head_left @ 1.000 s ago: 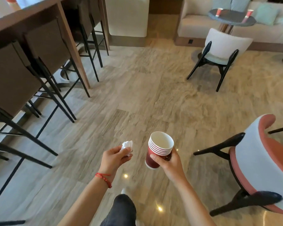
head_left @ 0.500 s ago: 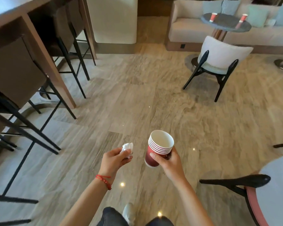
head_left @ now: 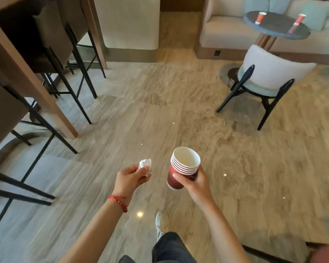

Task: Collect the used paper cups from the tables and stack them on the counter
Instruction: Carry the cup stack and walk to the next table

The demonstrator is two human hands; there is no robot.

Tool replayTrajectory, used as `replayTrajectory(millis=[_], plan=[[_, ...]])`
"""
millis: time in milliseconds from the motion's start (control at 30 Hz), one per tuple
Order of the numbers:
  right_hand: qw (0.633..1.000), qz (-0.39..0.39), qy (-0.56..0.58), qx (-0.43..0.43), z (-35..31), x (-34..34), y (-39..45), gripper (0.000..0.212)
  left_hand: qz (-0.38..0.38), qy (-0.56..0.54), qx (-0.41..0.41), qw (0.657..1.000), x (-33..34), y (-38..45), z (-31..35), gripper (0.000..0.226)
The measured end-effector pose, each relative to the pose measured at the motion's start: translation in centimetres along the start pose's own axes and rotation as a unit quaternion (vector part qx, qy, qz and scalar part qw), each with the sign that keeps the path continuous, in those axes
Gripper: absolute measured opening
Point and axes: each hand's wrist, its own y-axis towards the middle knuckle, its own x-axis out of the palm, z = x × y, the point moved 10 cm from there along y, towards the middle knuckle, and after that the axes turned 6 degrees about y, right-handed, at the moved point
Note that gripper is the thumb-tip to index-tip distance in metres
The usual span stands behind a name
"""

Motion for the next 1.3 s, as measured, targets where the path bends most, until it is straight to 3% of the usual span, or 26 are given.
replayTrajectory(millis=[433,933,1300], plan=[[0.998,-0.062,-0.017,0.001,-5.2,5.5,24.3,0.056,0.076,-0.063,0.001,0.995,1.1,18.1,11.6,0.007],[0.989,-0.145,-0.041,0.008,-9.0,23.3,47.2,0.06,0.143,-0.093,0.023,0.985,-8.0,38.8,25.1,0.004],[0.94,-0.33,-0.084,0.003,-10.9,40.0,56.0,0.056,0.304,-0.172,0.053,0.936,-18.7,42.0,30.2,0.005]])
